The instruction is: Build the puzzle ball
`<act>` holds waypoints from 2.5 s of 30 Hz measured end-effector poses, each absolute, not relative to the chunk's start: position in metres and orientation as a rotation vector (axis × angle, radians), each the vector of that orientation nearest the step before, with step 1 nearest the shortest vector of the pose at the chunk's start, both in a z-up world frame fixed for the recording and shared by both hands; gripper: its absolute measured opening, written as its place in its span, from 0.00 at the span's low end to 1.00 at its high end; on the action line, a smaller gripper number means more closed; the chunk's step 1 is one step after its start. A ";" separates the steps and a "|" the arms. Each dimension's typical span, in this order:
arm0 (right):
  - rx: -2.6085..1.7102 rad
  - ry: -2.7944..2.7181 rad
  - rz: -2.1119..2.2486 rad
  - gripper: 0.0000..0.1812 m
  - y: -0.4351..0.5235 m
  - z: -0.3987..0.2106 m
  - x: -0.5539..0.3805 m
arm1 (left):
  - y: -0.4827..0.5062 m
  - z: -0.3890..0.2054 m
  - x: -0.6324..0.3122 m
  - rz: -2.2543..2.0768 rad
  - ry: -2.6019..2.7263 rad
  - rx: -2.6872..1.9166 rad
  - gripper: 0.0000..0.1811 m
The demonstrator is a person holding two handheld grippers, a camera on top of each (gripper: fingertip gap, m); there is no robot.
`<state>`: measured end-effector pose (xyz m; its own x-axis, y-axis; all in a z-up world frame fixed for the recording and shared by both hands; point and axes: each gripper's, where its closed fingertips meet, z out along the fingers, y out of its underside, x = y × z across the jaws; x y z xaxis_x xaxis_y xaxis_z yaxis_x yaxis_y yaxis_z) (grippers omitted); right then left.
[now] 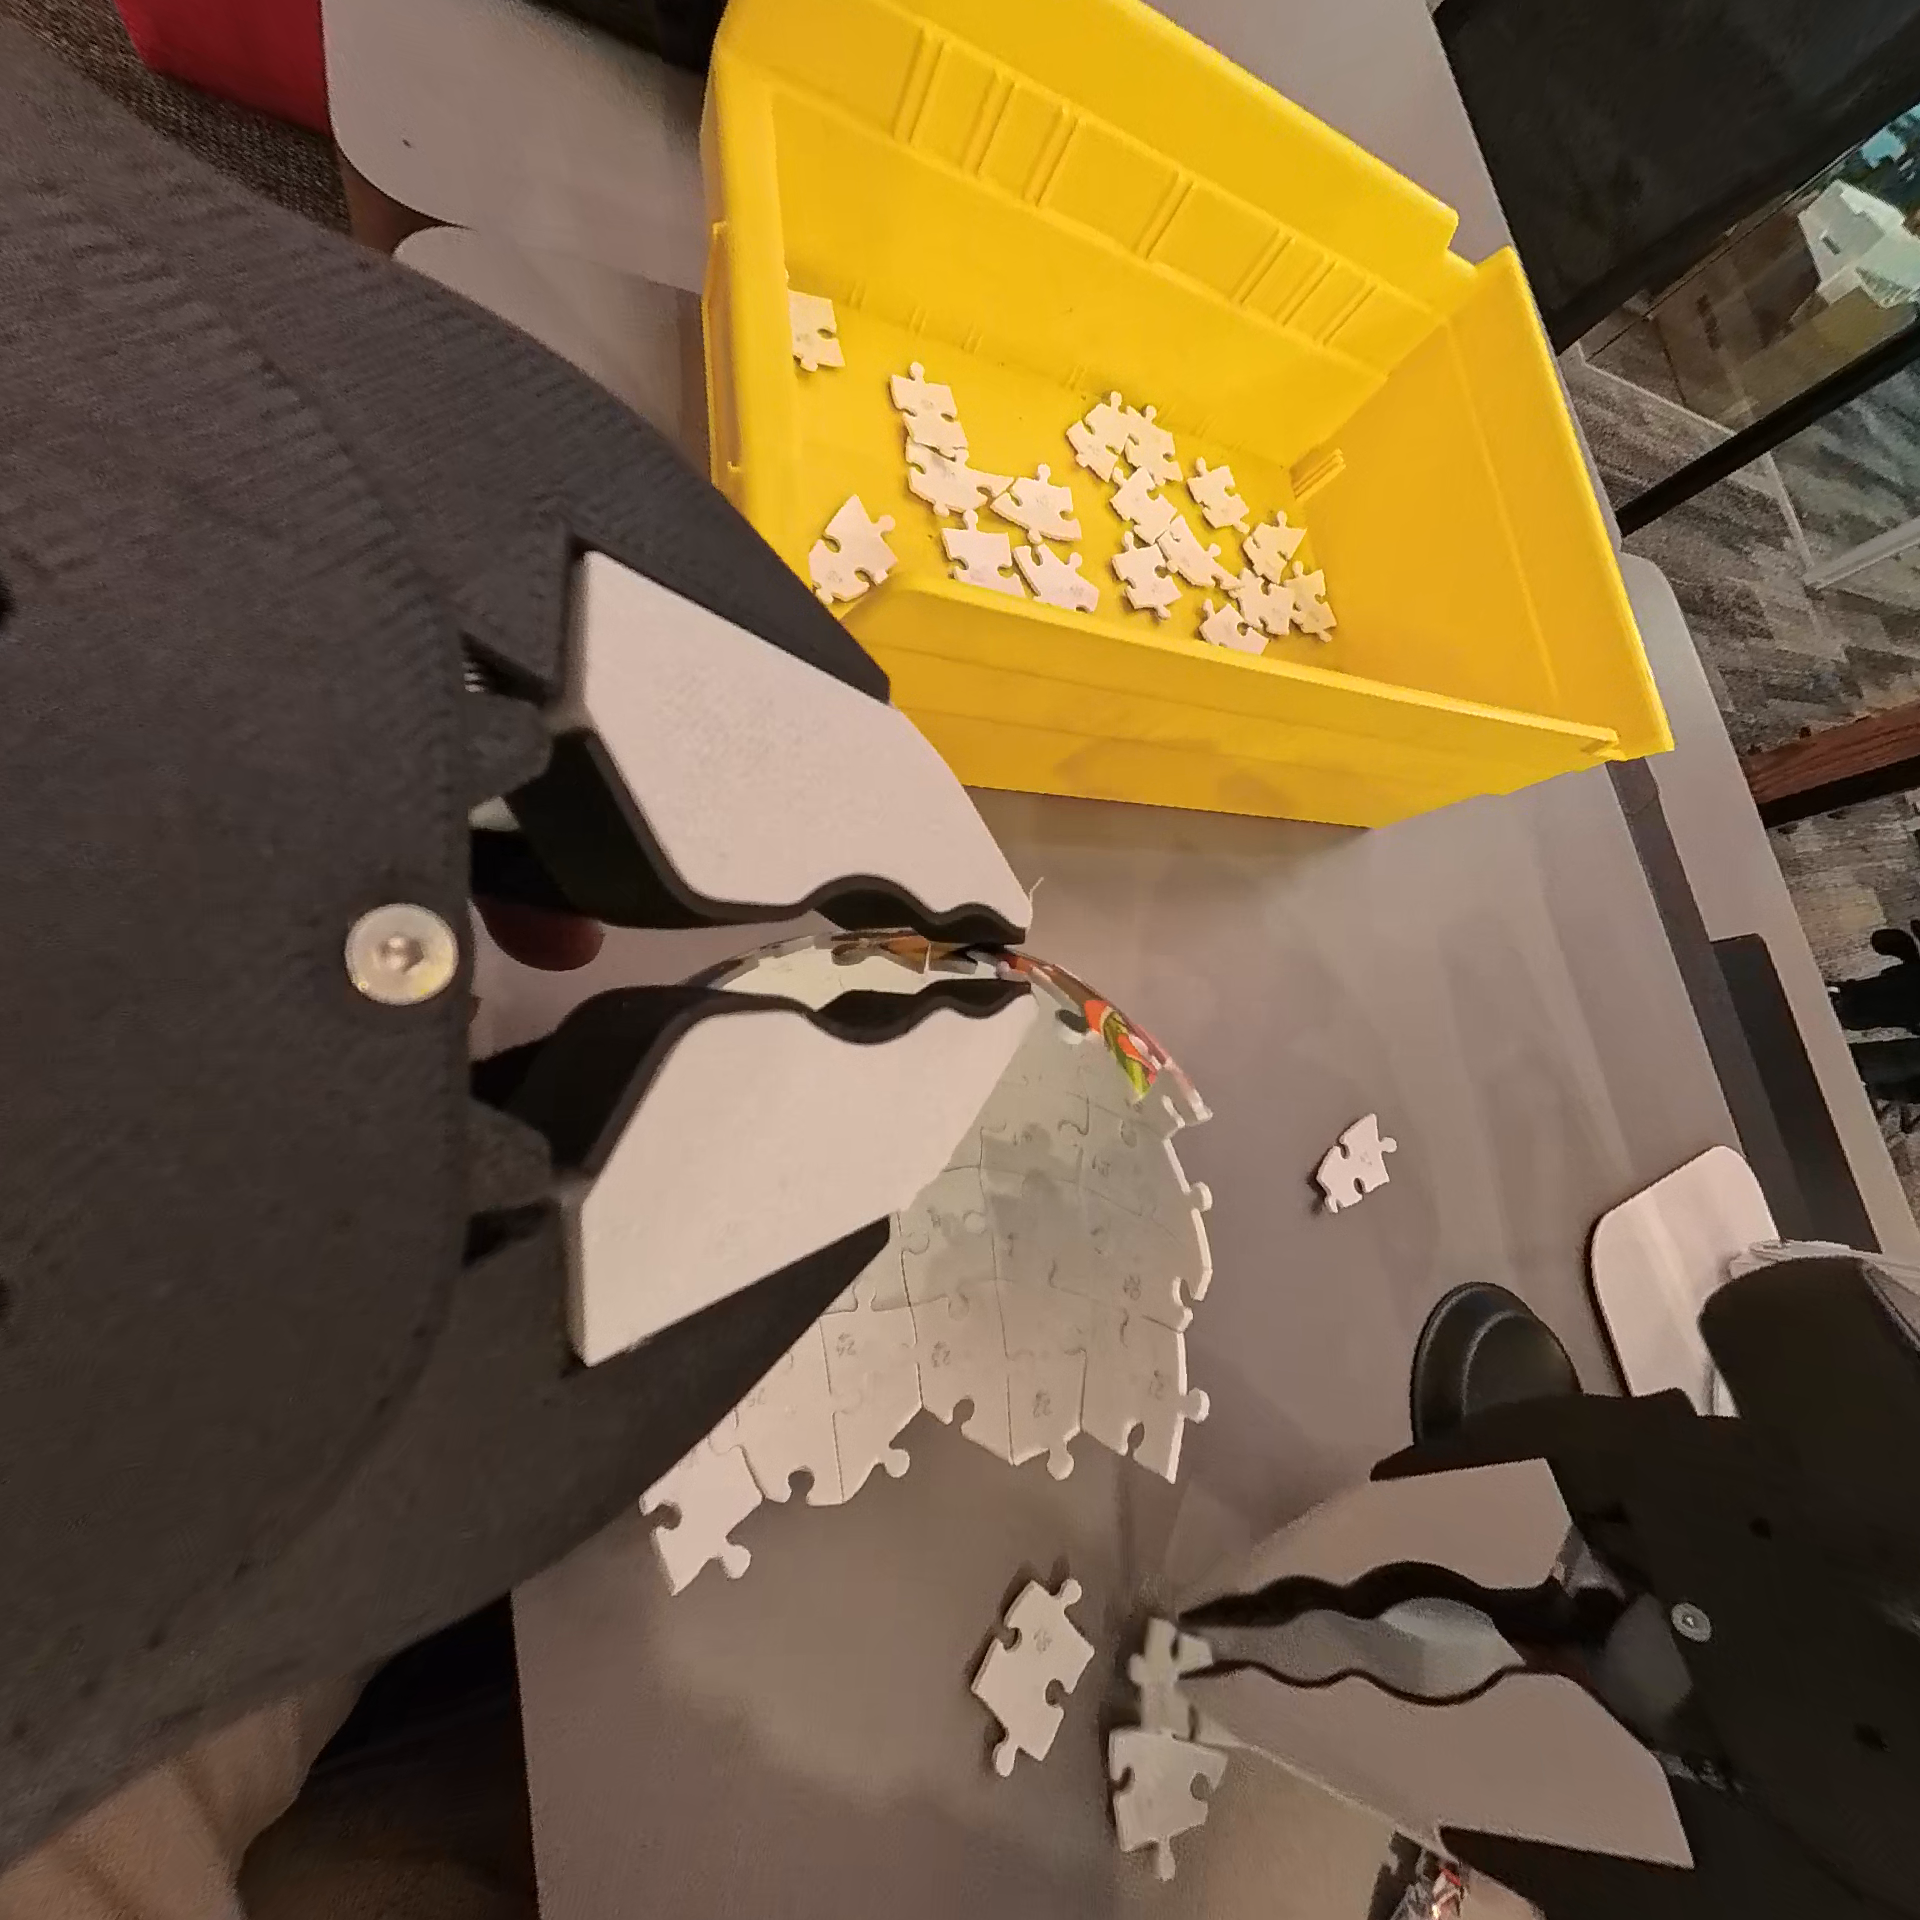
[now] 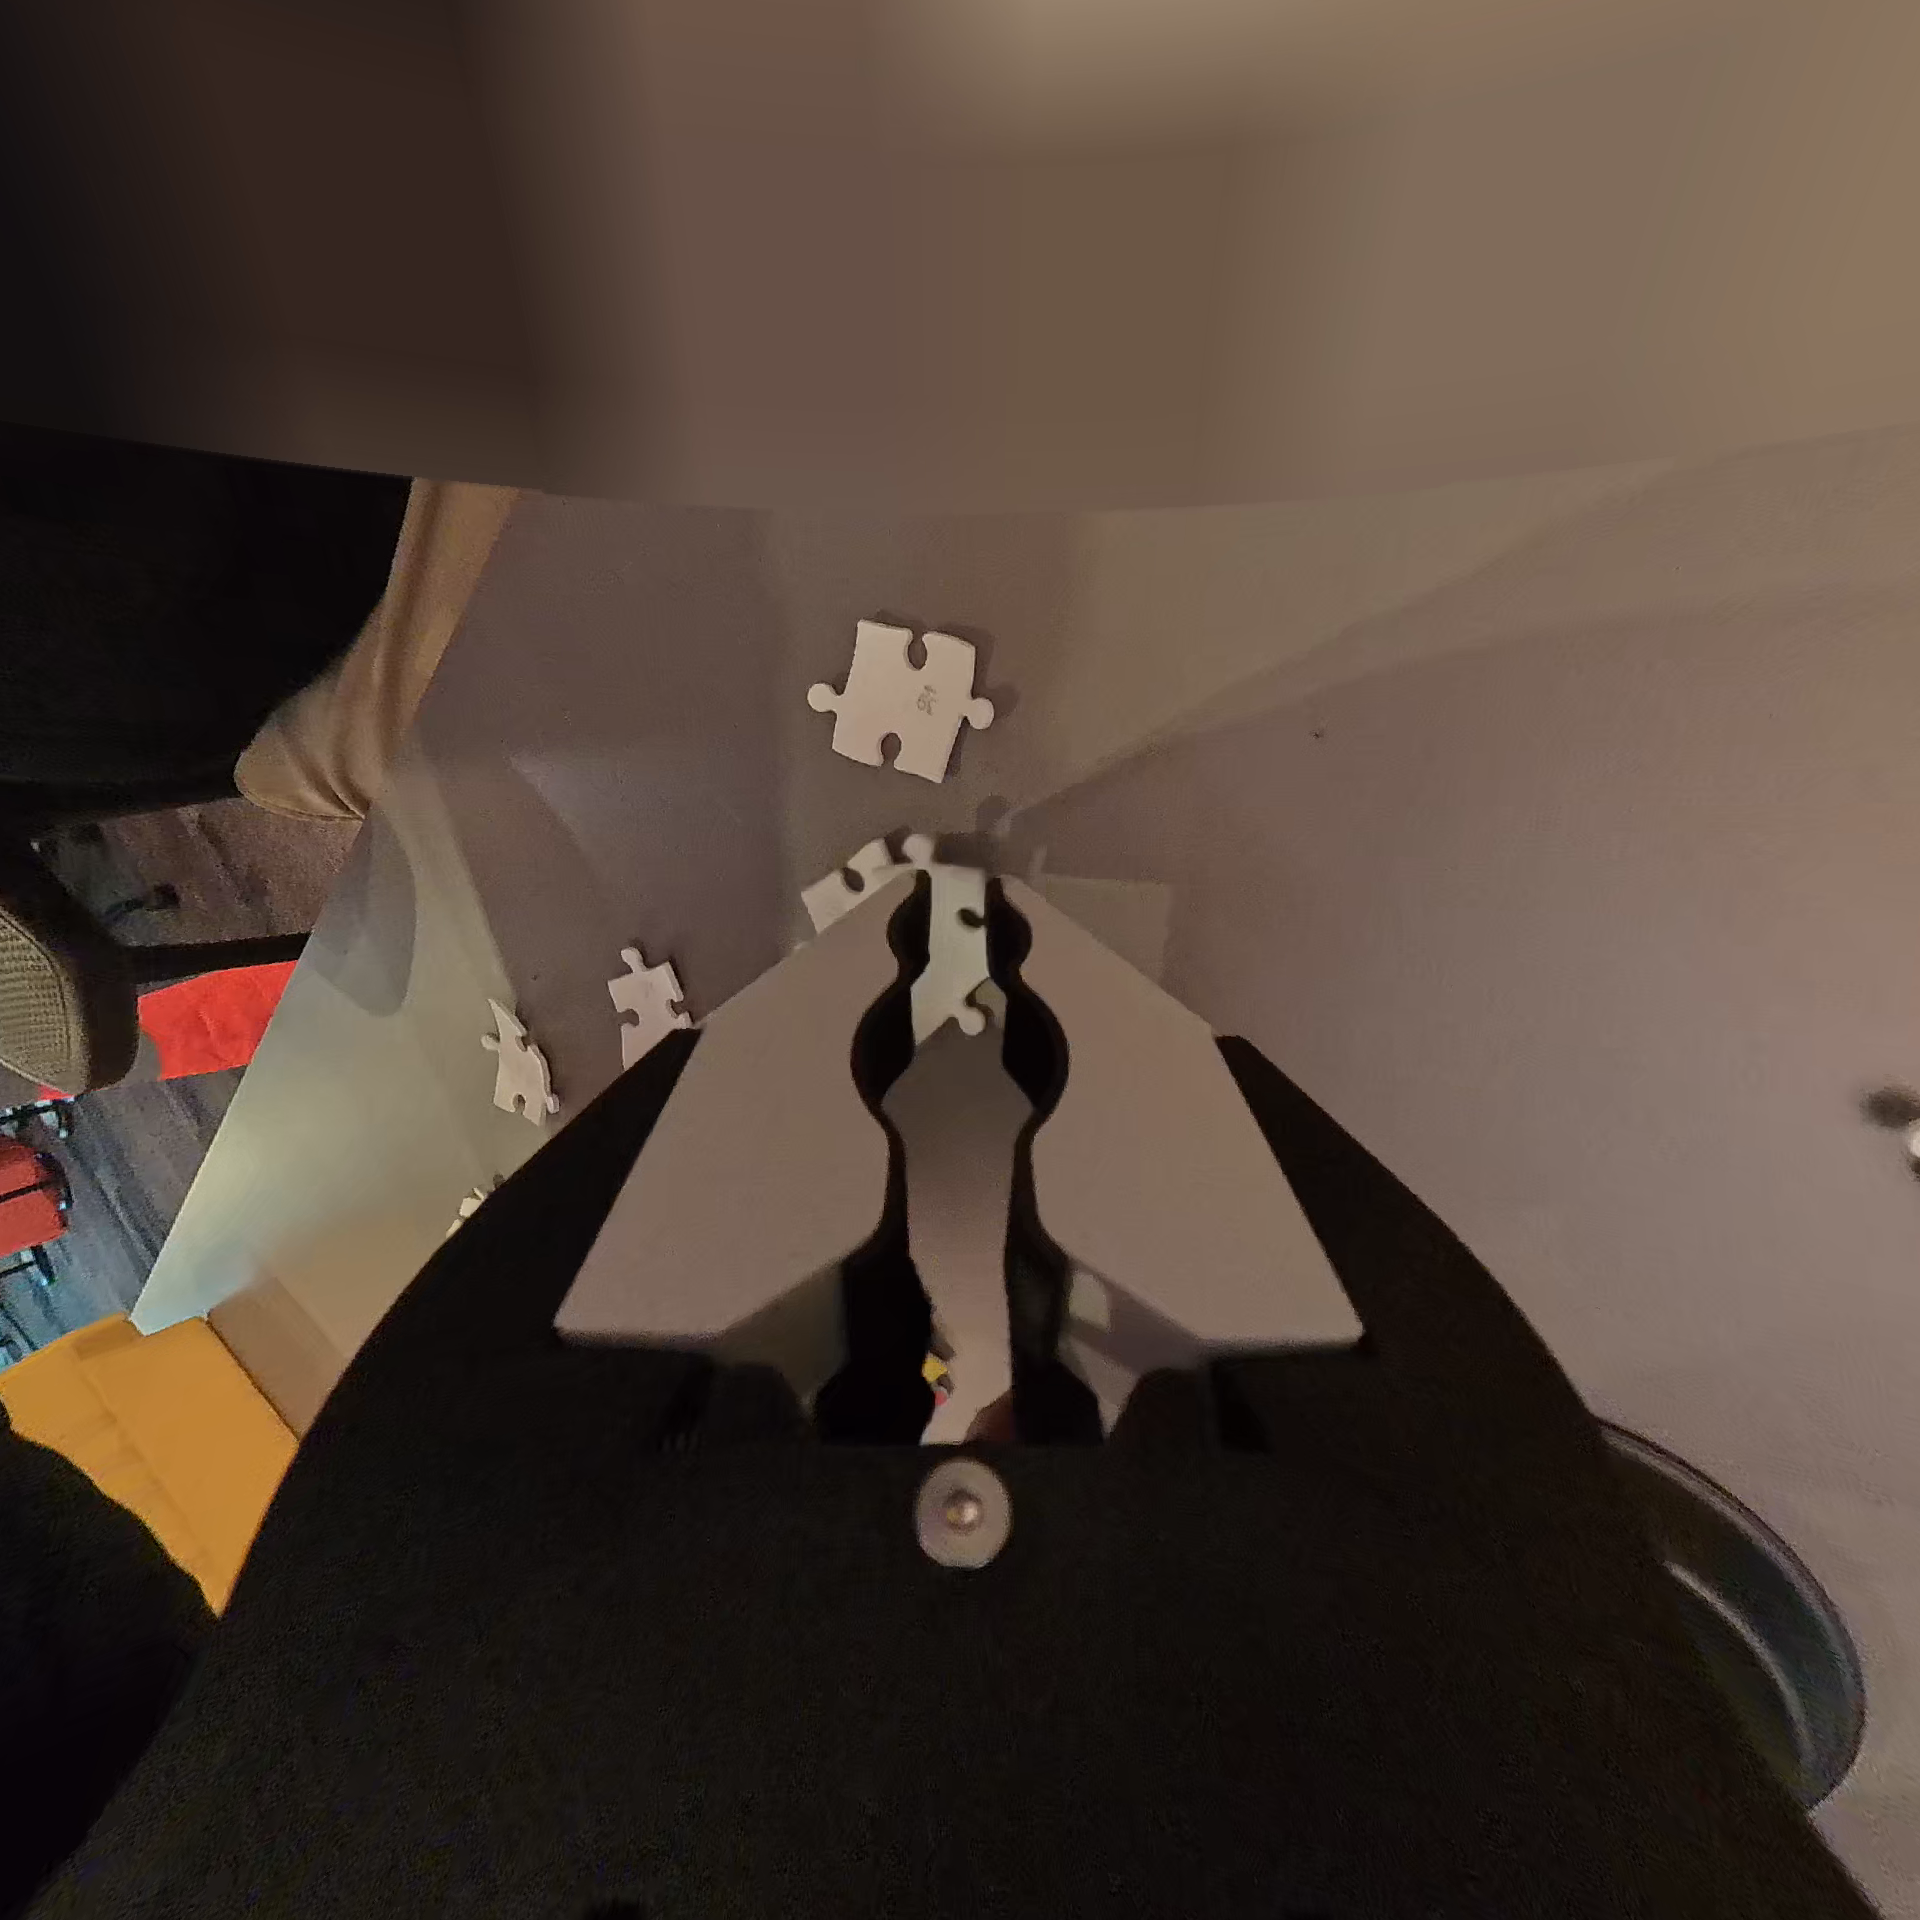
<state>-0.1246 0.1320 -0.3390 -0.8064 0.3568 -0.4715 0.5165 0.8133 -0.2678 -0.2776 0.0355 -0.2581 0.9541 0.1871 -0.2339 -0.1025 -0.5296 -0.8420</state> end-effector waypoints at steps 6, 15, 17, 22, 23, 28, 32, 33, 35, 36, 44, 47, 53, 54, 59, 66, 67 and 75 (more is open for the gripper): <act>0.725 2.624 -0.583 0.06 0.133 -0.335 -0.124 | 0.036 -0.258 -0.277 0.363 -0.059 -2.098 0.03; 0.870 2.632 -0.584 0.03 0.142 -0.346 -0.105 | 0.036 -0.257 -0.275 0.360 -0.051 -2.096 0.03; 0.866 2.629 -0.604 0.01 0.139 -0.347 -0.104 | 0.036 -0.257 -0.274 0.363 -0.049 -2.096 0.03; 0.890 2.668 -0.621 0.02 0.139 -0.341 -0.106 | 0.036 -0.257 -0.274 0.369 -0.052 -2.094 0.03; 0.902 2.675 -0.630 0.02 0.139 -0.339 -0.105 | 0.036 -0.257 -0.274 0.370 -0.051 -2.094 0.03; 1.046 2.693 -0.666 0.10 0.134 -0.330 -0.091 | 0.038 -0.258 -0.274 0.366 -0.052 -2.093 0.03; 1.246 2.659 -0.689 0.11 0.121 -0.334 -0.079 | 0.038 -0.258 -0.274 0.366 -0.054 -2.093 0.03; 1.324 2.654 -0.660 0.11 0.122 -0.339 -0.078 | 0.038 -0.258 -0.273 0.367 -0.052 -2.093 0.03; 1.435 2.632 -0.627 0.09 0.121 -0.346 -0.074 | 0.038 -0.257 -0.272 0.368 -0.048 -2.093 0.03; 1.474 2.643 -0.633 0.09 0.121 -0.346 -0.075 | 0.038 -0.257 -0.271 0.368 -0.045 -2.092 0.03; 1.413 2.897 -0.486 0.06 0.131 -0.342 -0.085 | 0.038 -0.256 -0.268 0.377 -0.030 -2.092 0.03; 1.445 2.864 -0.484 0.09 0.130 -0.340 -0.083 | 0.037 -0.255 -0.269 0.383 -0.033 -2.089 0.03; 1.584 2.819 -0.454 0.15 0.137 -0.347 -0.081 | 0.038 -0.256 -0.268 0.373 -0.028 -2.091 0.03; 1.598 2.819 -0.447 0.13 0.137 -0.349 -0.081 | 0.038 -0.256 -0.268 0.372 -0.028 -2.091 0.03; 1.621 2.817 -0.507 0.08 0.133 -0.349 -0.085 | 0.037 -0.255 -0.270 0.374 -0.035 -2.089 0.03; 1.465 2.940 -0.439 0.08 0.131 -0.348 -0.085 | 0.038 -0.256 -0.270 0.371 -0.033 -2.091 0.03; 1.435 2.960 -0.431 0.08 0.130 -0.347 -0.086 | 0.038 -0.256 -0.270 0.370 -0.034 -2.091 0.03; 1.269 3.006 -0.313 0.08 0.133 -0.348 -0.091 | 0.037 -0.255 -0.271 0.374 -0.034 -2.090 0.03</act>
